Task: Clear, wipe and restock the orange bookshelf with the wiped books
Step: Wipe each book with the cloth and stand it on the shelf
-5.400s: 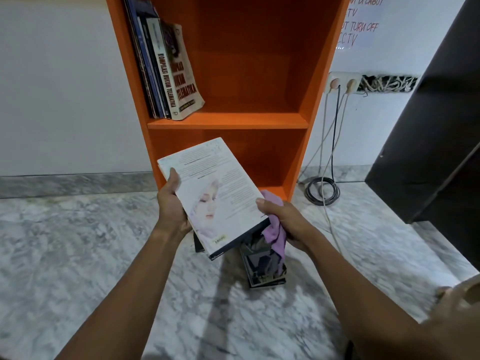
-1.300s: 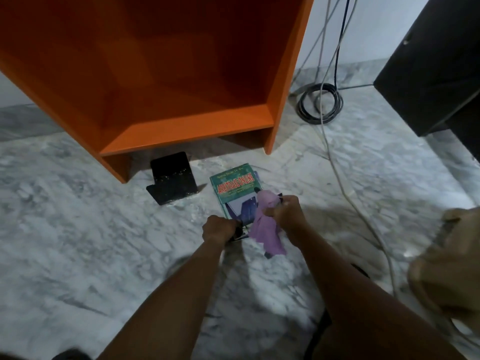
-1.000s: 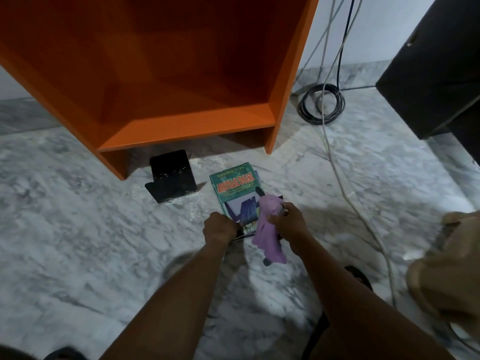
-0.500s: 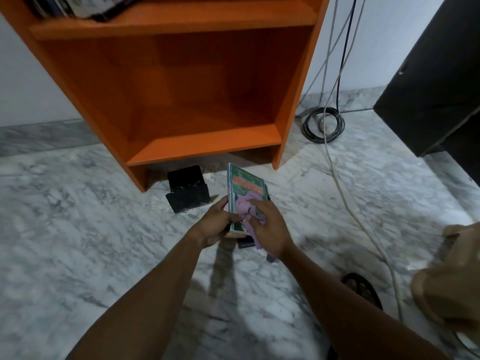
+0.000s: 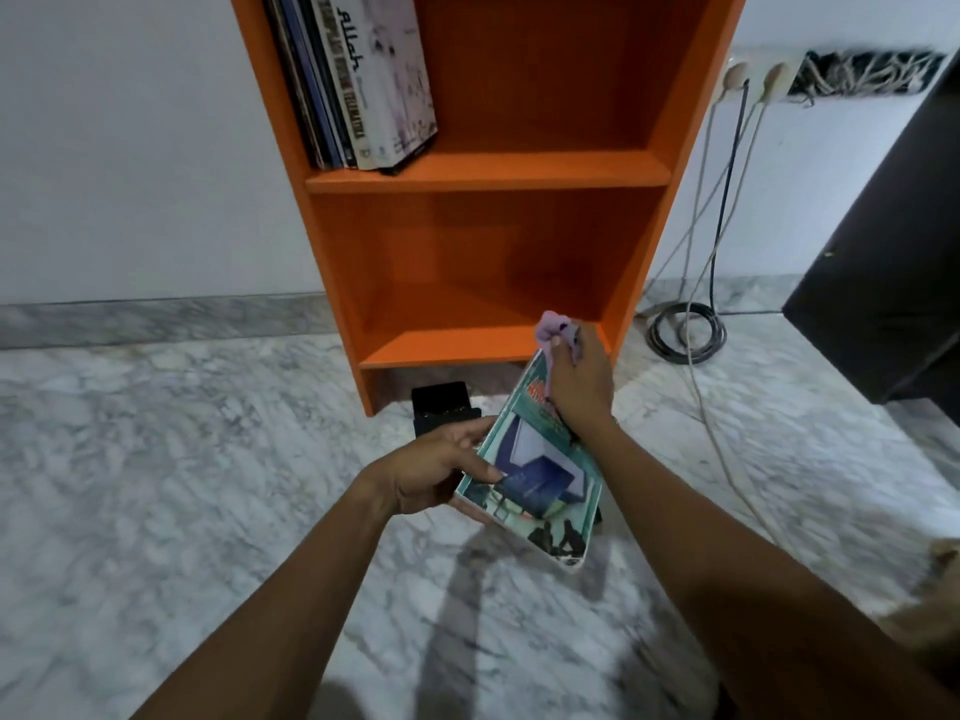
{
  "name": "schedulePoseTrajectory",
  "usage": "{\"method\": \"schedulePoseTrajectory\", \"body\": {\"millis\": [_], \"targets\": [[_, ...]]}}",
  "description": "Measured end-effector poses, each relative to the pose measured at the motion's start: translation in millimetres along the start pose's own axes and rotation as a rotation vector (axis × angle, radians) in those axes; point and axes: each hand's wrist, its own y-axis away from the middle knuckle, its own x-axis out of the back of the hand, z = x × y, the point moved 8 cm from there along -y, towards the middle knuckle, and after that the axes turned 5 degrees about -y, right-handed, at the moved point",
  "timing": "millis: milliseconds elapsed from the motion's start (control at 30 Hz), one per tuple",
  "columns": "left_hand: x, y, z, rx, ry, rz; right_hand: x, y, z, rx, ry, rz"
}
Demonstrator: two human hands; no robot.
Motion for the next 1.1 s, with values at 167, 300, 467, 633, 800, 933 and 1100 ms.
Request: {"method": "schedulePoseTrajectory", "body": {"millis": [167,300,467,633,800,933,1100], "targets": [[-1,16,16,0.004,-0.075,-0.002,10,3,9,-0.074,0.024,0.068],[-1,17,32,-0.047,-0.039,0.114,-7,50,-45,0.176,-0.015,-0.021],[30,20,40,-0.124,0.031,0.378,-51,106,-92,0.381,-0.072,-0.371],[15,18,51,-0.13,-0.018,0.208,-22,95,-73,0.233,-0.099,-0.14],[3,20,60,-0.145,-0.021,0.134,38,61,-32,-0.013,-0.06,0.111],[0,21,71,-0.17,-0.009,0.146,51,59,0,-0.365,-0.434,0.285],[23,26,68,-0.191,0.053,0.239,12,71,17,-0.797,-0.913,-0.008]]}}
